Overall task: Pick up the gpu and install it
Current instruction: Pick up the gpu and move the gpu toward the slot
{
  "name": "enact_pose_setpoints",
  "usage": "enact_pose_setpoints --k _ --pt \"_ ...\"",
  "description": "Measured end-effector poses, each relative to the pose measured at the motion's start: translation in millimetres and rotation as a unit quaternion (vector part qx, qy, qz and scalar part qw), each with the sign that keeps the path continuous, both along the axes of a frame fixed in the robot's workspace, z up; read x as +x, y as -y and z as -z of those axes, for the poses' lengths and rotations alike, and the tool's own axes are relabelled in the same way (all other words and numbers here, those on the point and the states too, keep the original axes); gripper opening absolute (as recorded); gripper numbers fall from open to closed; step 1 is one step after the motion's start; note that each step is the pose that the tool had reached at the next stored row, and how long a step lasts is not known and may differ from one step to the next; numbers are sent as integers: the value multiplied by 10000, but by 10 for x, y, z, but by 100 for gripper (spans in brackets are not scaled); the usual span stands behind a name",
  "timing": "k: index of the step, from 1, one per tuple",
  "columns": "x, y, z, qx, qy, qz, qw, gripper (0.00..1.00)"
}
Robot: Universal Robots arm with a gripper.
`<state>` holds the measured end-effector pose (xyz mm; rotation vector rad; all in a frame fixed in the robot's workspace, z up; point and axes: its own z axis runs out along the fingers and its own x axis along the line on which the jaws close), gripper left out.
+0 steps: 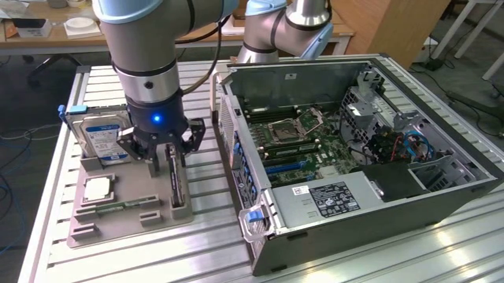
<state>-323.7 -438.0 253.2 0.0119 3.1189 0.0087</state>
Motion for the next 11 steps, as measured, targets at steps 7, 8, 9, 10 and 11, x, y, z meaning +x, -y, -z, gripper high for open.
enact_pose_setpoints --k 7,8,9,10,11 --pt "0 -4 17 -3 0 0 10000 53" --pt "0 -4 19 -3 0 0 10000 53" --pt "0 -5 28 -1 3 0 10000 53" --pt "0 -5 33 -2 2 0 10000 53" --pt "0 -4 39 -3 0 0 10000 53"
